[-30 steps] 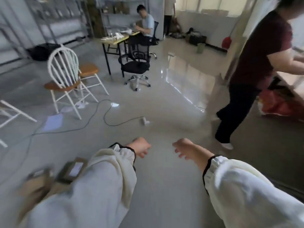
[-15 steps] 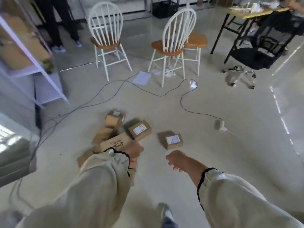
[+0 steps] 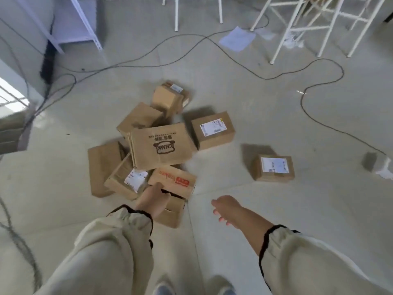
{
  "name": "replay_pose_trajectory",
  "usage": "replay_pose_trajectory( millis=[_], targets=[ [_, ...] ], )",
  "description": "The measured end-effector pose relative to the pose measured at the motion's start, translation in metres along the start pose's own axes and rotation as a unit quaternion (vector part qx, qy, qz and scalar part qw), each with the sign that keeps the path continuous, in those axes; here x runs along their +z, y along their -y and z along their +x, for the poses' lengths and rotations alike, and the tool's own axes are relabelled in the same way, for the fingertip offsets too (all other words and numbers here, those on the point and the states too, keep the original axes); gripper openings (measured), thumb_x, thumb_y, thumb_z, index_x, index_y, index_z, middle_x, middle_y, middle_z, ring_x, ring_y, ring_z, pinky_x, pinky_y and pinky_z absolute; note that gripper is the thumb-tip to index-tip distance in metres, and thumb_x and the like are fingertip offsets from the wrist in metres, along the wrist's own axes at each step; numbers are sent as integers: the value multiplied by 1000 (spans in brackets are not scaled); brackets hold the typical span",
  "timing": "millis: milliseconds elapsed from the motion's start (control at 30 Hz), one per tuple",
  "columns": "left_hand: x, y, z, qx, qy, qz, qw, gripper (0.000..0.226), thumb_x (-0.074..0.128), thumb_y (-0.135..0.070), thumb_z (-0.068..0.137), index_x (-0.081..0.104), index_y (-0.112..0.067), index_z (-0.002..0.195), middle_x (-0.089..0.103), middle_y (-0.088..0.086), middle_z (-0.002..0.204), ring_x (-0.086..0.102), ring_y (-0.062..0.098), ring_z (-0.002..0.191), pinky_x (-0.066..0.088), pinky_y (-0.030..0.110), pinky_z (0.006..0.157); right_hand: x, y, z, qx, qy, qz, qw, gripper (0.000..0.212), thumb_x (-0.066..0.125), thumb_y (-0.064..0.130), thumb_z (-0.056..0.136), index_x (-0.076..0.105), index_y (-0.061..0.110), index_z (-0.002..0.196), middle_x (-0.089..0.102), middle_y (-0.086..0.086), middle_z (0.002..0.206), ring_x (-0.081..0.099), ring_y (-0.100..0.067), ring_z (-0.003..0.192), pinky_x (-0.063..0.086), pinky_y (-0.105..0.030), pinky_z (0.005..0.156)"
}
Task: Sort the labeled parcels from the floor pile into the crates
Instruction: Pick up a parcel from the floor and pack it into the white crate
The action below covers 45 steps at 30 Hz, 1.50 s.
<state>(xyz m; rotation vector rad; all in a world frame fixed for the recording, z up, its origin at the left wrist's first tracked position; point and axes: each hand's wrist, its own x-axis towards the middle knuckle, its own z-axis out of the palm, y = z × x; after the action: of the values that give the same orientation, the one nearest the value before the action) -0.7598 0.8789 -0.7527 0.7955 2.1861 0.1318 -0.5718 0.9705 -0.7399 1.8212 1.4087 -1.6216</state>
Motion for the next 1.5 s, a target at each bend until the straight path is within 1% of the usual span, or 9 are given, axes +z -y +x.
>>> replay_pose_trajectory(
  millis=[133,233,367,533,667,800,1100,1300,1500],
  targets=[
    [61,41,105,31,-13,91,995,52,47,-30,92,36,-17,141,45,12,139,43,33,126,43,43,100,58,-8,129,-64,-82,67,992,29,41,21,97,59,2,108,62,-17,99,51,-21,77,42,-26,66],
    [91,60,168,68,-57,136,987,53,46,-39,91,36,-19,140,36,9,145,38,36,128,40,47,101,83,-3,202,-81,-109,65,989,26,40,28,97,52,7,89,49,-3,73,44,-16,62,29,-24,50],
    [109,72,214,71,-147,163,973,53,44,-44,93,38,-15,138,37,10,142,34,36,129,38,47,103,96,2,264,-91,-71,111,987,51,47,39,94,44,3,131,52,-8,104,49,-21,87,47,-33,78],
    [121,80,224,19,-176,85,981,59,49,-47,89,36,-13,136,37,16,137,38,39,126,37,50,103,100,-7,272,-84,8,127,988,56,49,39,94,34,12,140,50,-9,117,54,-26,104,48,-39,87],
    [129,73,221,26,-188,95,977,58,49,-50,89,37,-15,132,44,14,132,45,38,121,40,50,101,84,-11,273,-97,25,127,987,26,52,29,93,51,12,113,55,-4,90,58,-27,93,50,-37,82],
    [141,44,221,90,-183,33,978,60,53,-49,86,34,-18,134,48,13,125,53,36,111,46,46,94,35,-12,277,-95,-34,160,982,17,55,22,89,56,8,99,58,-12,91,58,-30,85,49,-31,68],
    [185,-22,198,229,-120,-91,962,65,64,-40,85,33,-22,139,45,1,131,48,22,121,39,36,100,-54,-79,289,-52,-185,353,916,32,61,37,85,55,10,102,59,-11,95,63,-33,89,54,-49,84],
    [201,-19,216,155,-45,-68,985,33,50,-45,93,46,-15,105,59,8,99,58,24,87,46,32,72,-55,-106,290,-48,-103,231,966,10,52,-1,86,56,2,77,53,-13,70,54,-24,63,51,-38,67],
    [210,-1,226,136,39,21,990,57,57,-38,91,28,-12,133,43,8,136,45,26,125,37,35,107,-38,-98,298,-5,-69,41,997,17,48,-15,82,57,-2,79,56,-17,106,59,-34,108,53,-39,90]
  ],
)
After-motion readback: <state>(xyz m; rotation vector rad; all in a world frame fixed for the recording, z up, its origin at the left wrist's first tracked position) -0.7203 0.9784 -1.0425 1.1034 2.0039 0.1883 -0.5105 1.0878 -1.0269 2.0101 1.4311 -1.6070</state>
